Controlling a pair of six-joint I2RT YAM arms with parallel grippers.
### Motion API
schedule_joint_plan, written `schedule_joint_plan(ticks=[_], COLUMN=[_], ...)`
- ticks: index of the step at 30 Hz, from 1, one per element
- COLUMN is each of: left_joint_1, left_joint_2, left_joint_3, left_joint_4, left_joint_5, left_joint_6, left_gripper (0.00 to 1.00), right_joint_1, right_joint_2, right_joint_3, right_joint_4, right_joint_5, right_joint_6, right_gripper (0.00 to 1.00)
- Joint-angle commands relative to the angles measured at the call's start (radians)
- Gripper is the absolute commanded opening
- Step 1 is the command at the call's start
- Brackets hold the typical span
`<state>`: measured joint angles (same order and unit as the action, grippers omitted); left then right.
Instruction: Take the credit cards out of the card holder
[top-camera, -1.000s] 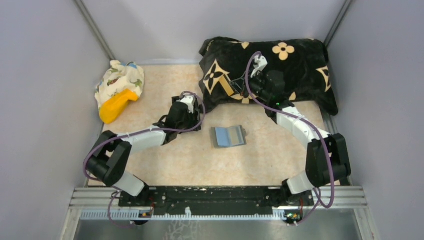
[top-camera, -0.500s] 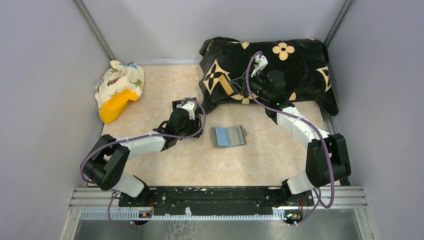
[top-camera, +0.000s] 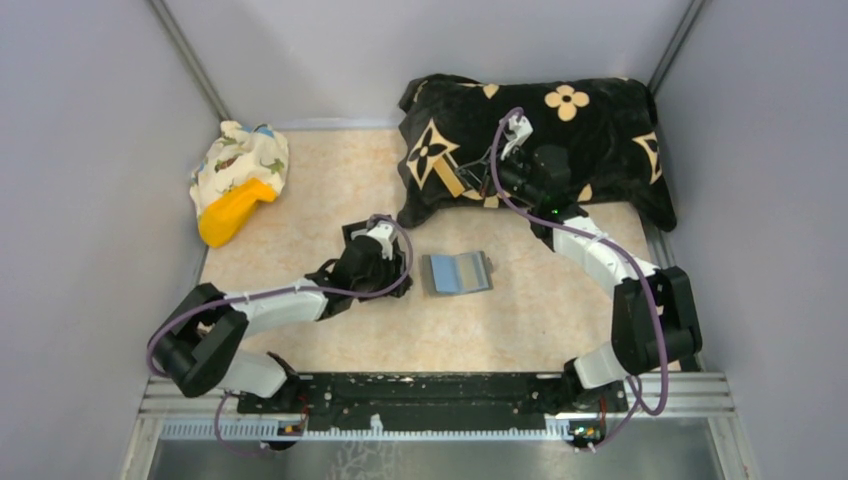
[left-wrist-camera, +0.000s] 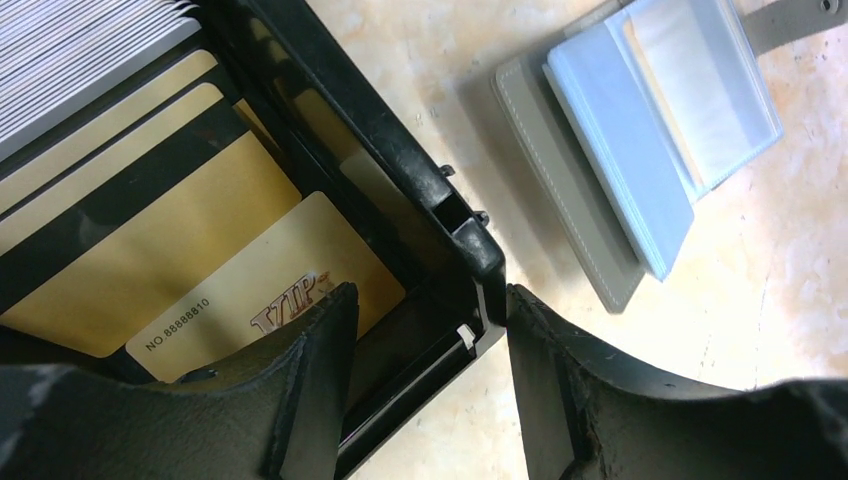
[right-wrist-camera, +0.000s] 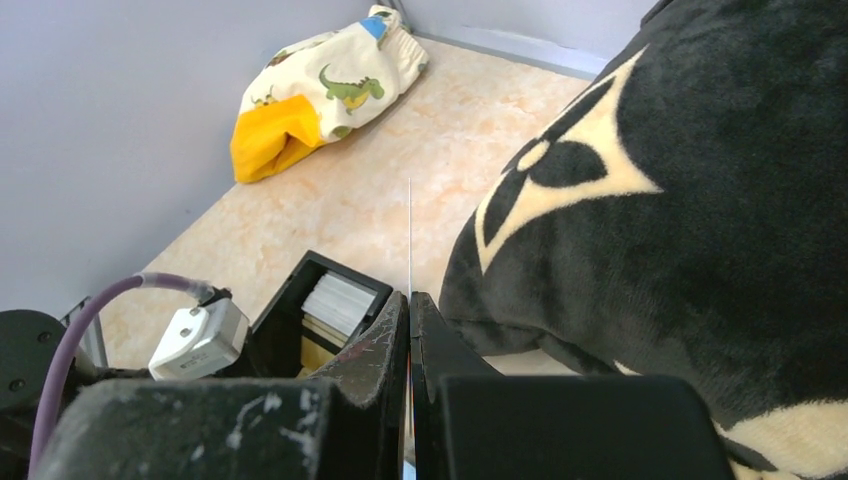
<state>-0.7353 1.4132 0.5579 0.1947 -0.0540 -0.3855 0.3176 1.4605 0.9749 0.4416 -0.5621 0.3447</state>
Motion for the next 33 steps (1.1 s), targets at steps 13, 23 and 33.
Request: schedule_joint_plan(ticks=[13,23,33], left_joint_1=[-0.024,-0.027,-0.026], left_joint_2=[-0.33,-0.689,-0.794], left_joint_3=[-0.019,-0.091,-0.084], left_joint_4=[-0.083,-0.169,-0.242], left_joint_5=[-0.141,-0.469,-0.586], left_joint_6=[-0.05,-0.139,-0.135], left_gripper=[0.7,0.68,0.68], right_joint_1=[0.155,0.338,0.434], right_joint_2=[0.062,0.184,0.324], right_joint_3=[0.192,0.377,0.508], right_joint_4=[-0.191,-0.486,-0.752], right_joint_5=[-0.102,-0.067,-0.145], right_joint_6=[-0.235,-0.467,-0.71], right_gripper=[0.0,0.0,0.0])
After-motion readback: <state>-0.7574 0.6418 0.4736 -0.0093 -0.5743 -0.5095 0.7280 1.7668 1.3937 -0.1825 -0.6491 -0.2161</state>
